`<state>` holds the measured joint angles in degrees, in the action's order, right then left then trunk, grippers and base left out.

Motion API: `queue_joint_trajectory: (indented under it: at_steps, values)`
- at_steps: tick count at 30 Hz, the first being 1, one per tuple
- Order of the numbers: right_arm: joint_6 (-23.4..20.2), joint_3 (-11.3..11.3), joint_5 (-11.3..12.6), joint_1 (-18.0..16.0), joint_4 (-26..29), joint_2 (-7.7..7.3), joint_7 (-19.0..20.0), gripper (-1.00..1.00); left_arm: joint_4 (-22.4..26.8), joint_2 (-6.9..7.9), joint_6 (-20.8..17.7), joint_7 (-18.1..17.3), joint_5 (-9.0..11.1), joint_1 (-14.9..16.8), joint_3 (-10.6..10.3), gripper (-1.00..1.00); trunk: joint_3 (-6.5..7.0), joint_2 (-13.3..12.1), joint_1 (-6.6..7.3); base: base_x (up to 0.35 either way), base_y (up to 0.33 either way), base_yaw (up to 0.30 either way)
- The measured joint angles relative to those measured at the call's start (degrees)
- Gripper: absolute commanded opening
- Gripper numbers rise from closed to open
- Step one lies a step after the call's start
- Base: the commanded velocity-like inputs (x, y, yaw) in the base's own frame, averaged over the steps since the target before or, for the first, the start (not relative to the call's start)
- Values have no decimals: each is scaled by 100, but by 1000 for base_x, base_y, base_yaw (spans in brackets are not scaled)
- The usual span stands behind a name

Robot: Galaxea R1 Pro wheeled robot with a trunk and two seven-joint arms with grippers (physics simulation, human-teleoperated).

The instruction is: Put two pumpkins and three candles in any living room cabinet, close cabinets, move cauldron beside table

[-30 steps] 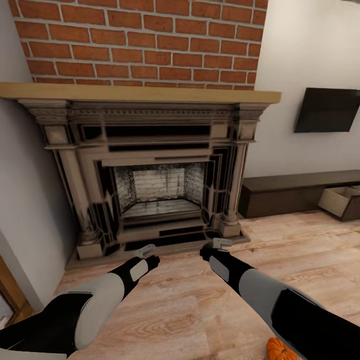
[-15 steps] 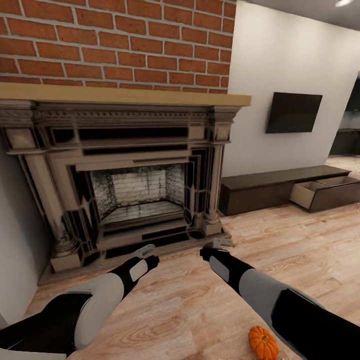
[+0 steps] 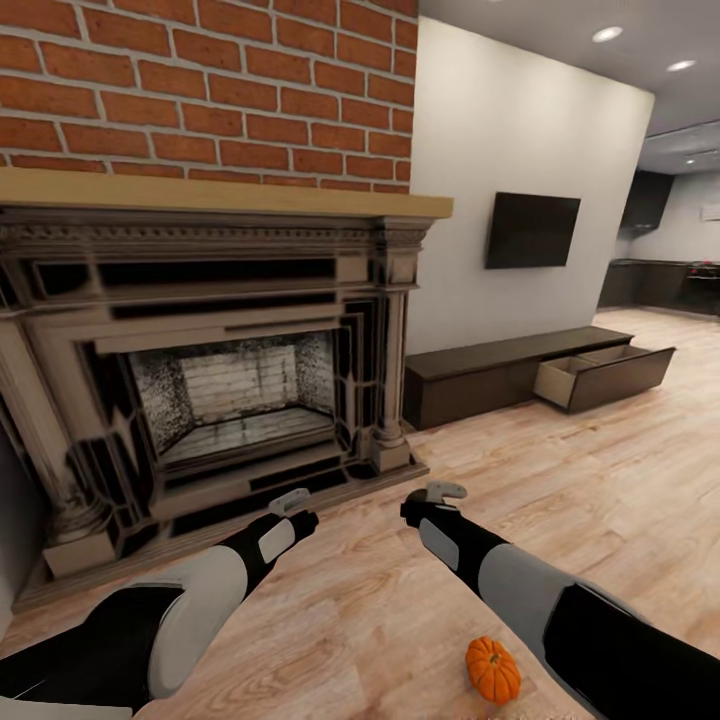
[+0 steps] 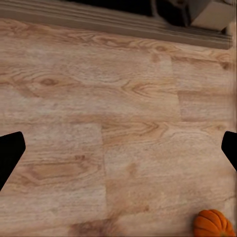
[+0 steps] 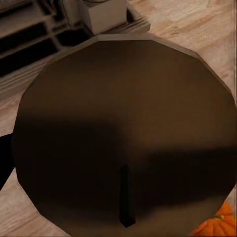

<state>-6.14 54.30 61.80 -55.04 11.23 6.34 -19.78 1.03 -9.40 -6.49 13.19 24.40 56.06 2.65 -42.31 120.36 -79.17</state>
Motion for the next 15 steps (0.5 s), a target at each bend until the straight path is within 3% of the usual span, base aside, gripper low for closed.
queue_joint_trajectory:
  at_steps: [7,15]
  values:
    - [6,2,-3,16,5,8,0,-100,0,0,0,0,0,0,0,100,32,0,0,0,-40,-221]
    - [3,10,-3,16,4,11,0,-100,0,1,0,-3,1,-1,0,100,65,0,0,0,-262,-143]
